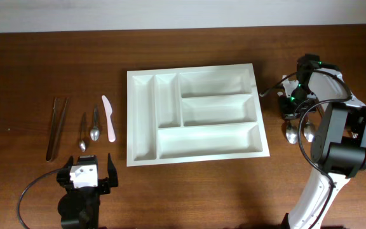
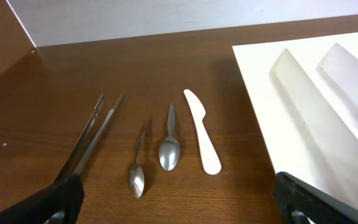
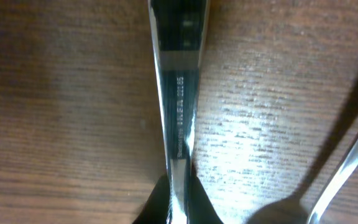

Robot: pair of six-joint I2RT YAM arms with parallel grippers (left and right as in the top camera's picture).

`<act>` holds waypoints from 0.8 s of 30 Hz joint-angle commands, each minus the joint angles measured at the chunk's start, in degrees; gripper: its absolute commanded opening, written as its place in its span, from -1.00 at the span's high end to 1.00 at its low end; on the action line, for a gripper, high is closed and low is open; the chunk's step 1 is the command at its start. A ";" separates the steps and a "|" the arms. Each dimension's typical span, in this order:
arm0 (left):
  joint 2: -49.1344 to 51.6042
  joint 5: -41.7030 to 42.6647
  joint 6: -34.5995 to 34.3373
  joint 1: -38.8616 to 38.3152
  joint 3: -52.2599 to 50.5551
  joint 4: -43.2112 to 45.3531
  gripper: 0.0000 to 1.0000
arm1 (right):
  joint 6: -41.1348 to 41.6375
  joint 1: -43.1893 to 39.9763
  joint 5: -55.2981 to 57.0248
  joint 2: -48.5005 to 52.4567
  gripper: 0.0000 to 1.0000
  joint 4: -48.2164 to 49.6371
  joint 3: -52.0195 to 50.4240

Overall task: Pack container
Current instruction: 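Close the right gripper on the spoon handle and lift it, then carry the spoon into the tray's middle compartment and release it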

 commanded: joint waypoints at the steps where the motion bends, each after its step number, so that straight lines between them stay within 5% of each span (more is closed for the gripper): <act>1: -0.39 -0.55 0.92 -0.33 -0.44 0.09 -0.98 | 0.85 0.11 0.98 0.13 0.92 -1.64 4.52; 12: -0.39 -0.55 0.92 -0.33 -0.46 0.09 -0.98 | -0.13 5.90 -1.16 -2.01 0.92 -14.84 25.81; 24: -0.39 -0.55 0.92 -0.33 -0.44 0.09 -0.98 | -13.18 19.08 -5.35 -2.01 0.92 -19.50 32.22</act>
